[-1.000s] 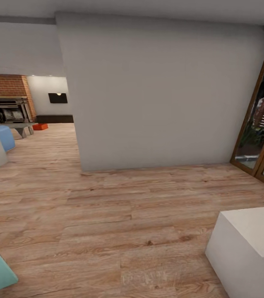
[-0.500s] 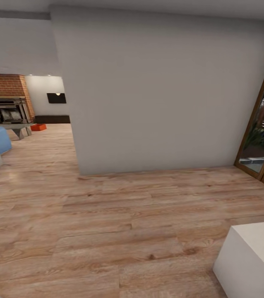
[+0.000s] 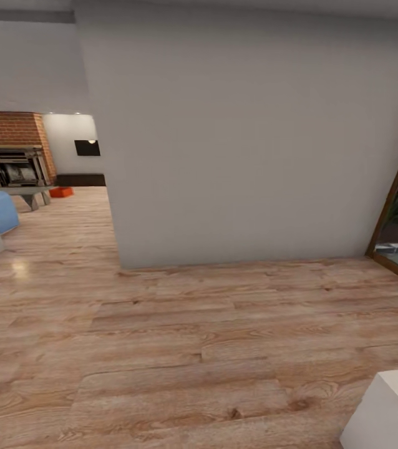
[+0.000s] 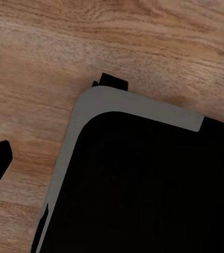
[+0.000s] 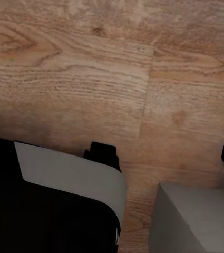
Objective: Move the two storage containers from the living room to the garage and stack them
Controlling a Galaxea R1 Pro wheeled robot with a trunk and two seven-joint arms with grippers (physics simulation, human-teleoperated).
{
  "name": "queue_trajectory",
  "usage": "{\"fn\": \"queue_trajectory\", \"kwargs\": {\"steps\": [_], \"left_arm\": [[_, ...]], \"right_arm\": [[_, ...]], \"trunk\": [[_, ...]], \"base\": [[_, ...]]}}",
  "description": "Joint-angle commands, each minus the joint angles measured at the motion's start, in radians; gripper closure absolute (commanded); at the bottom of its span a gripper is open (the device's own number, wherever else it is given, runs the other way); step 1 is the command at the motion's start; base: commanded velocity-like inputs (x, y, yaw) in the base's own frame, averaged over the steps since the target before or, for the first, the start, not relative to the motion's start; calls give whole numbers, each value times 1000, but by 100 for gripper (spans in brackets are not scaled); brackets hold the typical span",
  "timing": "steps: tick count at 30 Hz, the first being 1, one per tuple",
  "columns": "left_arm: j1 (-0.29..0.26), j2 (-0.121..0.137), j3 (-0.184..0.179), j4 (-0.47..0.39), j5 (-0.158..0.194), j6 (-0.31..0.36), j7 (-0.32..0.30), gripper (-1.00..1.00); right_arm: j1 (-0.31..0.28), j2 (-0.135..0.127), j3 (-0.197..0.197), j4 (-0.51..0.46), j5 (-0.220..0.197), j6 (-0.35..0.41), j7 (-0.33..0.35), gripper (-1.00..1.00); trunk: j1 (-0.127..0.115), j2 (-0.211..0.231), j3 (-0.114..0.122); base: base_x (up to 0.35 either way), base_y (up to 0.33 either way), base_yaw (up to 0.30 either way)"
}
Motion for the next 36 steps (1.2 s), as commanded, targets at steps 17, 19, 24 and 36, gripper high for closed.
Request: {"fn": "queue_trajectory", "kwargs": {"steps": [17,19,24,36], "left_arm": [[-1,1,1,-2,6,3,-4,-100],[-1,1,1,-2,6,3,-4,-100],[0,0,1,-1,6,3,-4,-100],[0,0,1,-1,6,3,-4,-100]], "right_arm": [[-1,-1,8,2,0,-5,-1,-100],[-1,-1,8,2,0,-5,-1,-100],[-1,-1,8,2,0,-5,-1,-100],[-1,-1,8,2,-1,-5,-1,-100]], "trunk": [[1,0,-1],[1,0,-1],[1,0,-1],[1,0,-1]], "base": [[333,0,287],[333,0,291],[333,0,291],[333,0,277]]}}
